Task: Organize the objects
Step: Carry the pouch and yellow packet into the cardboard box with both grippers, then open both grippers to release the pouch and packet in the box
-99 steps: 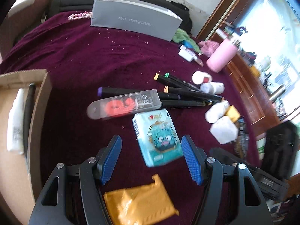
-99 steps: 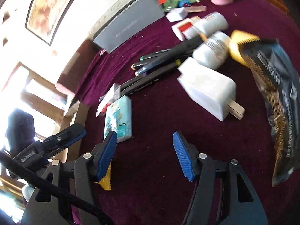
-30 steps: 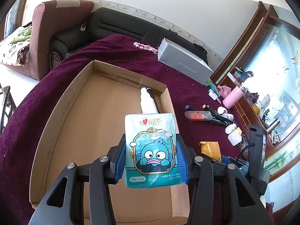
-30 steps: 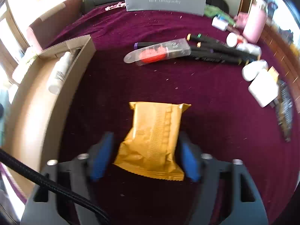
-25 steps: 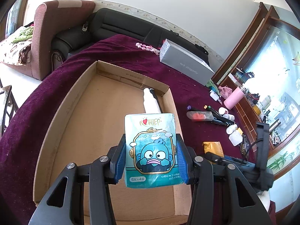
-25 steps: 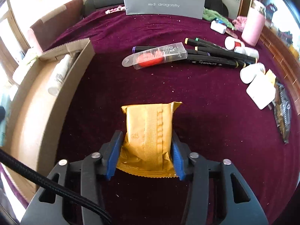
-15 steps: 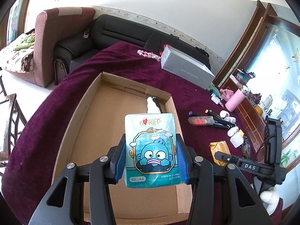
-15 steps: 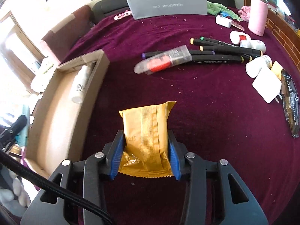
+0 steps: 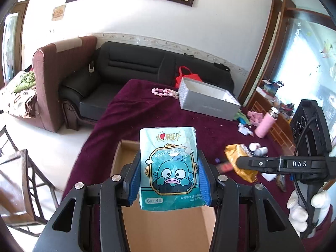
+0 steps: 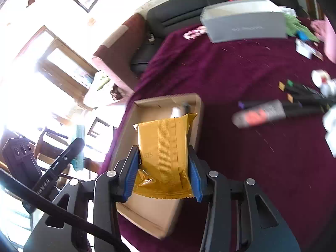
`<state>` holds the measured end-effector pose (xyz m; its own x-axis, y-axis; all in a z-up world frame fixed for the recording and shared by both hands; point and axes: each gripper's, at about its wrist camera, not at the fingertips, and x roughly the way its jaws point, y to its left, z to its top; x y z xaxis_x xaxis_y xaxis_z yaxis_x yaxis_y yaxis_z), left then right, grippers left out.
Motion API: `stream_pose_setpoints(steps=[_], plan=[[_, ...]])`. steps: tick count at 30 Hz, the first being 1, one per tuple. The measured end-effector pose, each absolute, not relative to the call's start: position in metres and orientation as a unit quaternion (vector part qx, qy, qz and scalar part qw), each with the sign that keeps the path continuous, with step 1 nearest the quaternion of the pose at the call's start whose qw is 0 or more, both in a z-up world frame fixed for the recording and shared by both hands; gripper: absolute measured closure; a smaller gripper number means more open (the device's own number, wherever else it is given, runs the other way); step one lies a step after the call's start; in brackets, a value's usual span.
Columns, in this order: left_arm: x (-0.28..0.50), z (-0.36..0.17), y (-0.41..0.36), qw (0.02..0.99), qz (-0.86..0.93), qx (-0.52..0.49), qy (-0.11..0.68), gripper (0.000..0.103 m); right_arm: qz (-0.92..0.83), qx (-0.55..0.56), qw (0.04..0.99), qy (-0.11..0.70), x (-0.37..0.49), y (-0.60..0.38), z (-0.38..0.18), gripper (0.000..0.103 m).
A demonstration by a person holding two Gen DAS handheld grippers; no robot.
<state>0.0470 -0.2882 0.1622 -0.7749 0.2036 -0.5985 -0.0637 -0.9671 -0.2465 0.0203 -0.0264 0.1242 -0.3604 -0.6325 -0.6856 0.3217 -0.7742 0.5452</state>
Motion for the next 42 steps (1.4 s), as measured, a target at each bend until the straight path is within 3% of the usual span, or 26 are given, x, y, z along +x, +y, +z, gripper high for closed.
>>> stream_pose_setpoints(steps=[6, 18, 34, 42], plan=[[-0.005, 0.127, -0.302, 0.047, 0.921, -0.372, -0.105, 0.062, -0.782, 0.519, 0.296, -0.177, -0.034, -0.078, 0.113, 0.061], [-0.054, 0.050, -0.305, 0.032, 0.892, -0.436, -0.116, 0.062, -0.764, 0.573, 0.248, -0.164, -0.077, -0.126, 0.031, 0.061], [-0.070, 0.022, -0.315, 0.028, 0.878, -0.457, -0.143, 0.062, -0.801, 0.541, 0.243, -0.082, -0.080, -0.154, 0.034, 0.061], [-0.067, 0.022, -0.326, 0.039, 0.869, -0.454, -0.191, 0.060, -0.800, 0.538, 0.251, -0.084, -0.079, -0.151, 0.033, 0.060]])
